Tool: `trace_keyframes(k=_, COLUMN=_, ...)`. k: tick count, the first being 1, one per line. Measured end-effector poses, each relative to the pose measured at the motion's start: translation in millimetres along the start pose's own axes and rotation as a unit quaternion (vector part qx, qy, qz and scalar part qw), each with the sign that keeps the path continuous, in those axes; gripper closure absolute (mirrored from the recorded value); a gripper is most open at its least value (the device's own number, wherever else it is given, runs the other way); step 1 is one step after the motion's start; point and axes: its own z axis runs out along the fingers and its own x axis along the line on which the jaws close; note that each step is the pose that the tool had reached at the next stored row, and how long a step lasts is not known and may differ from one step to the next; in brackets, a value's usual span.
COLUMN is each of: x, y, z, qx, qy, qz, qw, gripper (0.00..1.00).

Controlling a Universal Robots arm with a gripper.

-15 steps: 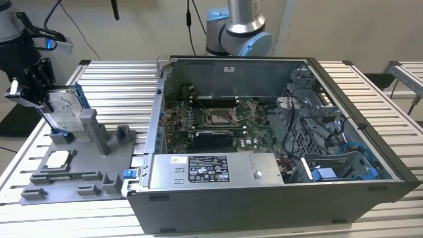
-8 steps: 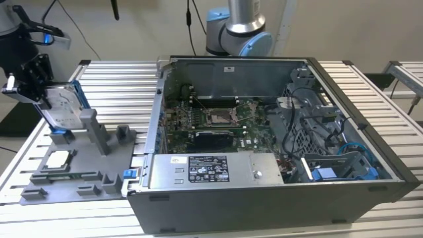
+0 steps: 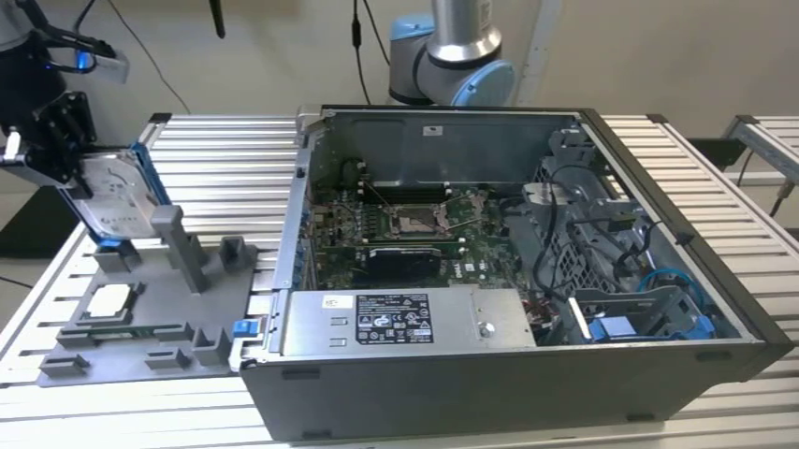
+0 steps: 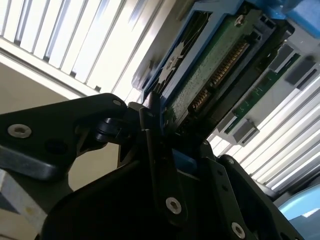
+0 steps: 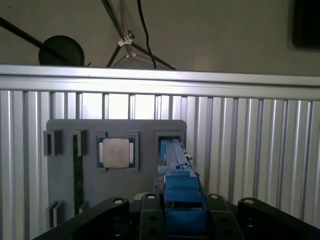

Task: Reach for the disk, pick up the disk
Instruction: 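Pick up the disk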

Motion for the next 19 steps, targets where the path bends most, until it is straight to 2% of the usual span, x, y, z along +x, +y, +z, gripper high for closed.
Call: trace_keyframes(k=19, x=-1.3, y=0.2, z=-27.6, qx=0.0000, qy=0.0000, qz=0.000, qw=1.0000, gripper=1.00)
